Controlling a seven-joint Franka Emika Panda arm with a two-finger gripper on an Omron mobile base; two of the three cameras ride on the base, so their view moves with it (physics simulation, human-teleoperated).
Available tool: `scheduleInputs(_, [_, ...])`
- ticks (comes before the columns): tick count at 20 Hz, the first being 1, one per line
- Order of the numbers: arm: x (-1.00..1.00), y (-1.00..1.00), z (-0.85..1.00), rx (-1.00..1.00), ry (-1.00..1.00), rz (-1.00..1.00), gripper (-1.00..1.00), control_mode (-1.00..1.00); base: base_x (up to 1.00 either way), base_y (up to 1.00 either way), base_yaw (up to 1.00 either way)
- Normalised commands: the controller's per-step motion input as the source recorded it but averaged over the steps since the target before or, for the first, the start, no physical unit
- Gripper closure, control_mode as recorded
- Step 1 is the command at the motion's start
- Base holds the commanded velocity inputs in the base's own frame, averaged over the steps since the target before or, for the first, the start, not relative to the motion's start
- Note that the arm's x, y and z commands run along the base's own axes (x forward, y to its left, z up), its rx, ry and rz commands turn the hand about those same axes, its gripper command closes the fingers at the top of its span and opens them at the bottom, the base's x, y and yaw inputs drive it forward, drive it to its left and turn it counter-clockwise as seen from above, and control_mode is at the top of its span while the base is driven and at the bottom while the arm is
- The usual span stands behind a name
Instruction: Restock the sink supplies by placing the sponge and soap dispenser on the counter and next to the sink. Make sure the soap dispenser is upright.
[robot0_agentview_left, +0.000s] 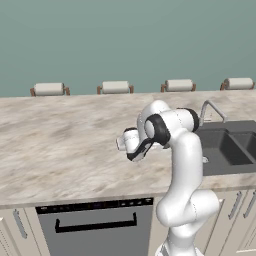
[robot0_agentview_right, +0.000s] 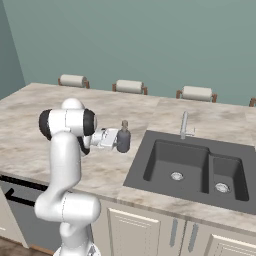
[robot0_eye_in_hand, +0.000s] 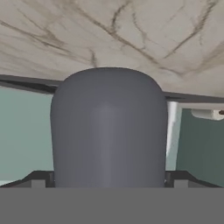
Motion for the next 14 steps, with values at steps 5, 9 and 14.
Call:
scheduleInputs(5, [0.0, 0.0, -0.37, 0.0, -0.05, 0.0, 1.0, -1.0, 0.0, 0.0, 0.0])
scheduleInputs(9, [0.0, 0.0, -0.36, 0.02, -0.09, 0.0, -1.0, -1.0, 0.0, 0.0, 0.0])
scheduleInputs(14, [0.0, 0.0, -0.1, 0.05, -0.12, 0.0, -1.0, -1.0, 0.0, 0.0, 0.0])
